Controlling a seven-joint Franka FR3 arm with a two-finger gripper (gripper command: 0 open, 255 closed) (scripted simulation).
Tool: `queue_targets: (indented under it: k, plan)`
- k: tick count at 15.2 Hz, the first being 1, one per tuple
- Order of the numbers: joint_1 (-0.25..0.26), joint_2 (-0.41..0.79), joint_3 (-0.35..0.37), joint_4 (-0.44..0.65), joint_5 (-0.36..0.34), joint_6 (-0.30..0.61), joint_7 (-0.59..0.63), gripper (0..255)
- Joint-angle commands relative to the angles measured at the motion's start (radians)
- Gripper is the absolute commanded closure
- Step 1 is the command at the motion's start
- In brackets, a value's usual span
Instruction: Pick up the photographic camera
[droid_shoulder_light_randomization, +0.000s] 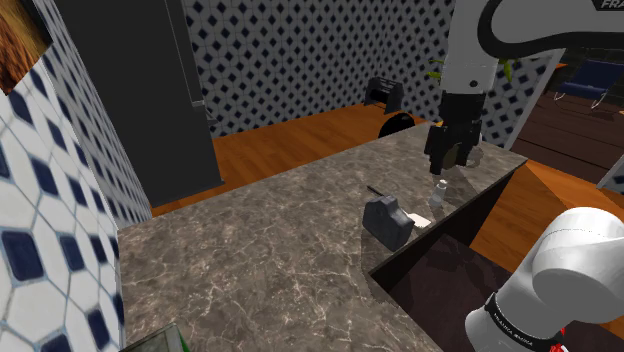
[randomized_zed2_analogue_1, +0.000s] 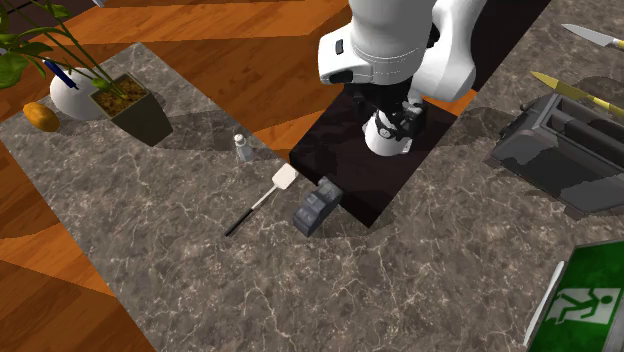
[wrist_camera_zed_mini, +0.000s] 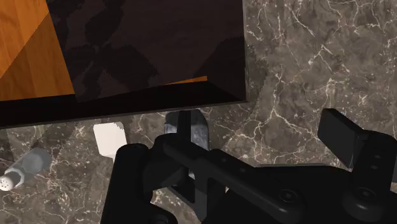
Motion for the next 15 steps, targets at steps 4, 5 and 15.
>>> queue_targets:
  k: [4, 5, 15]
  plan:
    - [0.000, 0.169, -0.021, 0.057, -0.007, 0.033, -0.025, 0]
    - [0.001, 0.226, -0.028, 0.079, -0.009, 0.041, -0.034, 0]
    - [-0.004, 0.781, -0.075, 0.362, -0.002, 0.048, -0.116, 0]
